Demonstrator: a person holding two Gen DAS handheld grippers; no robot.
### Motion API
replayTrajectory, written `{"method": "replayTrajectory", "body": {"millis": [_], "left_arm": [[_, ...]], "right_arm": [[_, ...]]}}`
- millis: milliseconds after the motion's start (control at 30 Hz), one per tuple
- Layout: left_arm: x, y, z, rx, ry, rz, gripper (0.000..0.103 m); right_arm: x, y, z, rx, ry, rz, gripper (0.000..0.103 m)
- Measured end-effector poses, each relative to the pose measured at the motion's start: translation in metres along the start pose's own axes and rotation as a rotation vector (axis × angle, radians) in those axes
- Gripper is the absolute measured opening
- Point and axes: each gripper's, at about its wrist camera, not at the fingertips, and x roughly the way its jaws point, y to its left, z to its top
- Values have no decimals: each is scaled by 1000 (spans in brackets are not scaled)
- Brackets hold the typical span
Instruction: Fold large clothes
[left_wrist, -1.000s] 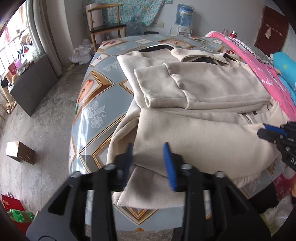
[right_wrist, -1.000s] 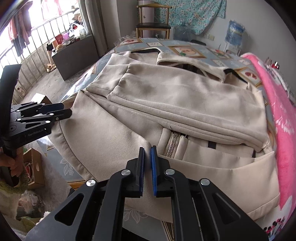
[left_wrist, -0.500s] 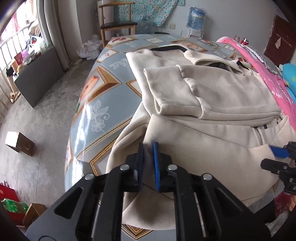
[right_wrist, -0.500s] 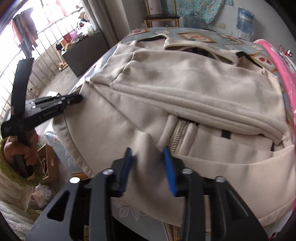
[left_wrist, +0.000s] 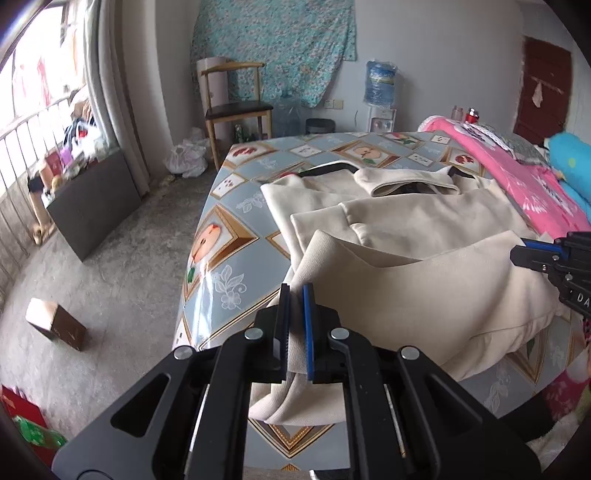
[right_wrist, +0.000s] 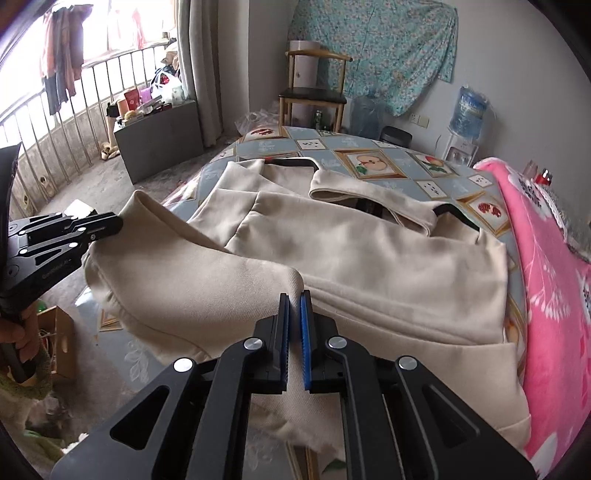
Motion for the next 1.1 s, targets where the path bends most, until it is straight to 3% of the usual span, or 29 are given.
{"method": "replayTrajectory", "body": {"millis": [133,200,300,500,567,700,767,867,967,1067,1100], "left_arm": [[-2,2,-1,-5,-8,-1,6],[10,2,-5,8,29,10,6],[25,9,-10,-53,87,-9,6],[-16,6,-3,-28,-57,-57,6],[-1,7,-3,-39,-18,-46,7],[59,12,-14,-70,171,22,10],[52,13,-14,-74,151,52,10],[23,21,-7,-99,54,95,17],[13,7,2,-102,25,-50,17],[34,-36,3,-40,118,-248,17],[45,-50,1,-14,152,-270,17]], "right_arm": [[-5,4,3,-32,-32,-15,6],[5,1,0,-22,-11,-3,6],[24,-4,-6,0,33,19,6],[-12,-12,-4,-5,-125,6,6],[6,-18,-4,16,-99,31,6],[76,-19,-20,25,54,57,6],[78,-18,-21,21,48,55,6],[77,-26,-20,54,47,88,6],[84,-33,-21,102,59,125,6],[85,-37,-19,129,70,146,6],[85,-40,-18,144,78,165,7]]}}
